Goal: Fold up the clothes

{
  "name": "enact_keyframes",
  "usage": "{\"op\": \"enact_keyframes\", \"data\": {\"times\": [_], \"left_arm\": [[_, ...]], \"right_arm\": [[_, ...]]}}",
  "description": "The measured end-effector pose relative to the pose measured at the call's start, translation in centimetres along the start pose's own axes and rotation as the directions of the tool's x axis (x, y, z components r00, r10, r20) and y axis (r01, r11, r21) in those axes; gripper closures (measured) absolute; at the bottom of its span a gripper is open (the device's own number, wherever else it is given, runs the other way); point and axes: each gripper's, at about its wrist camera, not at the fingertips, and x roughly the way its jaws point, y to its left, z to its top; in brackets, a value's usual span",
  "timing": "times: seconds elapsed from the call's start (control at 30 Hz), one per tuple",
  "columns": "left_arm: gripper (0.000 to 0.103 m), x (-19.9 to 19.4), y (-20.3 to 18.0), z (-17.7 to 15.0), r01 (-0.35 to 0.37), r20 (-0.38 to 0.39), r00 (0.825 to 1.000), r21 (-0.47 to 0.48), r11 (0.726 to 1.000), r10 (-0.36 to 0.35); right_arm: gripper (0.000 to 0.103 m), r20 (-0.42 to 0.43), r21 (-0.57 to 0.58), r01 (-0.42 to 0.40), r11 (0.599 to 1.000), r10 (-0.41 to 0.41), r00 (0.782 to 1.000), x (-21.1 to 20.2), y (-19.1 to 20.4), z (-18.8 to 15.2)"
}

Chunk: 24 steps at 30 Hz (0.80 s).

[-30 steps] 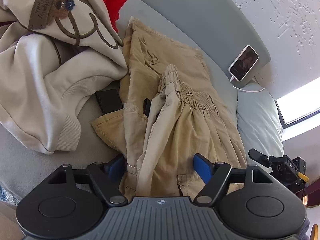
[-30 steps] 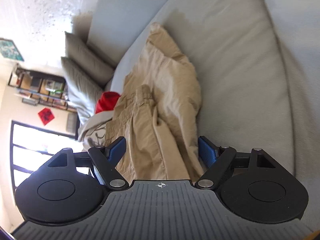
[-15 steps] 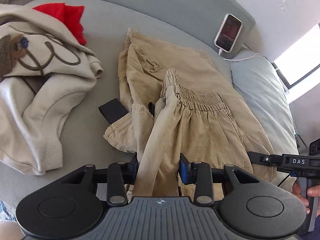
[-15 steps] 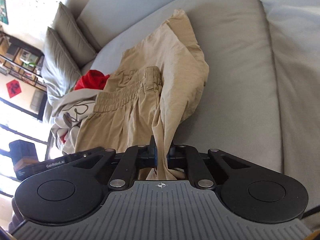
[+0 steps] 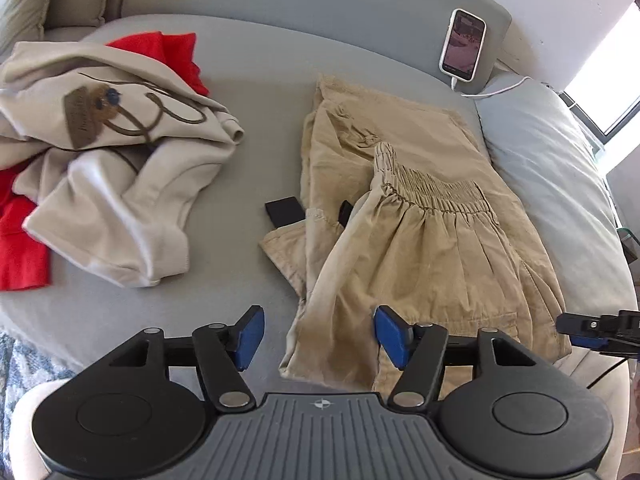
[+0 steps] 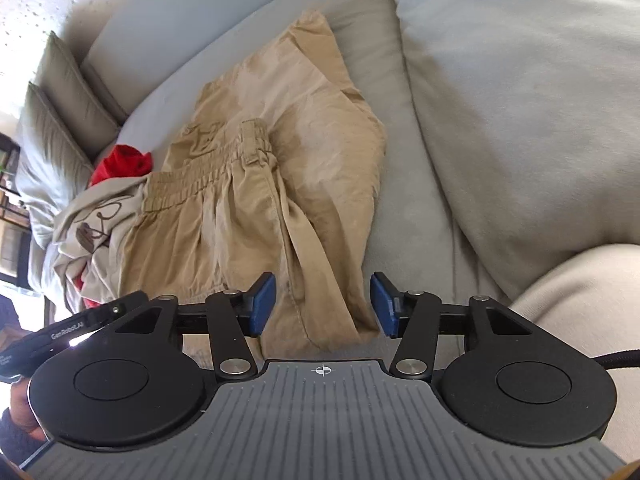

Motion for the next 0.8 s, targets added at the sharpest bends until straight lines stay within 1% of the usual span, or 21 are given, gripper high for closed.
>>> {"op": "enact_keyframes", "data": {"times": [0.07,0.13,0.17,0.2,0.23,0.27,0.3,0.37,0.4,0.43,0.47,0.5,0.53,0.6,0.63,0.67,0.7,0.73,0.77,0.8], "left_arm": [[0.044,-1.6,0.1,-0.4,-0.006,0.042,0.999,-0.027,1.000,0.007],[0.046,-2.9,0.0,-0.4,0.031,0.110,0.994,-0.047,0.998,-0.026],[0.050,-3.4,-0.3,-0.4,0.059,0.147,0.988,-0.048,0.997,-0.051],[0.055,-3.6,-0.7,-0.3,0.090,0.178,0.981,-0.037,0.995,-0.082],[0.060,-3.3,-1.1,0.0,0.115,0.191,0.975,-0.019,0.993,-0.109],[0.075,-2.8,-1.5,0.4,0.136,0.195,0.972,-0.001,0.991,-0.133],[0.086,-2.0,-1.9,0.8,0.154,0.190,0.970,0.014,0.988,-0.154],[0.092,0.2,-2.6,1.5,0.178,0.162,0.970,0.041,0.983,-0.182],[0.094,1.4,-2.6,1.7,0.170,0.143,0.974,0.052,0.984,-0.176],[0.094,2.5,-2.6,1.9,0.155,0.126,0.979,0.053,0.987,-0.161],[0.096,3.9,-2.2,2.1,0.139,0.106,0.984,0.037,0.990,-0.142],[0.097,4.9,-1.7,2.2,0.137,0.087,0.987,0.004,0.991,-0.137],[0.097,5.7,-1.0,2.2,0.146,0.074,0.987,-0.036,0.989,-0.143],[0.092,6.9,0.1,2.3,0.166,0.053,0.986,-0.107,0.980,-0.161],[0.092,7.0,0.6,2.3,0.181,0.047,0.983,-0.133,0.975,-0.176],[0.091,7.1,1.0,2.4,0.195,0.042,0.981,-0.159,0.968,-0.191],[0.091,7.0,1.3,2.4,0.204,0.039,0.979,-0.175,0.963,-0.200],[0.091,6.6,1.2,2.4,0.200,0.039,0.980,-0.172,0.964,-0.197],[0.092,6.0,0.9,2.3,0.190,0.041,0.982,-0.160,0.969,-0.186],[0.094,5.2,0.4,2.3,0.182,0.049,0.983,-0.135,0.974,-0.177]], "right_arm": [[0.048,0.034,0.001,0.008,1.000,-0.008,0.999,-1.9,0.3,-0.6],[0.048,0.062,-0.032,0.004,0.999,-0.002,0.998,-2.5,1.3,-0.7],[0.048,0.075,-0.049,0.002,0.999,0.002,0.997,-2.8,1.8,-0.8],[0.048,0.088,-0.066,0.001,0.998,0.005,0.996,-3.0,2.4,-0.8],[0.048,0.102,-0.083,-0.001,0.997,0.009,0.995,-3.3,2.9,-0.9],[0.048,0.115,-0.100,-0.002,0.995,0.013,0.993,-3.5,3.4,-0.9],[0.048,0.128,-0.117,-0.002,0.993,0.017,0.992,-3.8,3.9,-0.9],[0.048,0.154,-0.163,0.000,0.987,0.026,0.988,-2.8,5.3,-0.6],[0.051,0.181,-0.214,-0.013,0.977,0.053,0.982,-2.4,6.0,-0.4],[0.066,0.197,-0.261,-0.023,0.965,0.076,0.977,-1.8,6.7,-0.3],[0.075,0.198,-0.310,-0.030,0.950,0.095,0.975,-1.0,7.6,0.0],[0.087,0.192,-0.352,-0.032,0.935,0.106,0.976,0.1,8.5,0.4],[0.088,0.190,-0.380,-0.025,0.925,0.105,0.976,1.1,9.1,0.7],[0.088,0.193,-0.442,0.032,0.897,0.060,0.979,3.5,10.1,1.3],[0.088,0.198,-0.470,0.073,0.880,0.025,0.980,4.8,10.3,1.6],[0.089,0.196,-0.497,0.136,0.857,-0.042,0.980,6.1,10.1,1.8],[0.090,0.195,-0.524,0.199,0.828,-0.111,0.975,7.5,10.0,1.9],[0.090,0.179,-0.525,0.201,0.827,-0.123,0.976,8.5,9.6,1.7],[0.090,0.185,-0.509,0.187,0.840,-0.105,0.977,8.3,9.1,1.6],[0.089,0.180,-0.494,0.182,0.850,-0.105,0.978,7.7,8.9,1.6]]}}
